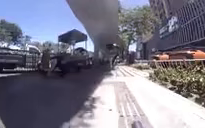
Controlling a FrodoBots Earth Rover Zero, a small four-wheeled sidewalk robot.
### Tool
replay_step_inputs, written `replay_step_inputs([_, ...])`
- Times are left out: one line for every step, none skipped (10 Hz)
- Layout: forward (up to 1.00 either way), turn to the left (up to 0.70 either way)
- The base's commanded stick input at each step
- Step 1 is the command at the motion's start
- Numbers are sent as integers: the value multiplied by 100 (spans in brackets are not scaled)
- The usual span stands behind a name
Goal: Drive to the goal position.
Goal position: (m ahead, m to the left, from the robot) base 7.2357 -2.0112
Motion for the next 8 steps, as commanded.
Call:
replay_step_inputs([45, -5])
replay_step_inputs([45, -22])
replay_step_inputs([45, -27])
replay_step_inputs([45, -27])
replay_step_inputs([45, -27])
replay_step_inputs([45, -27])
replay_step_inputs([45, -27])
replay_step_inputs([45, -19])
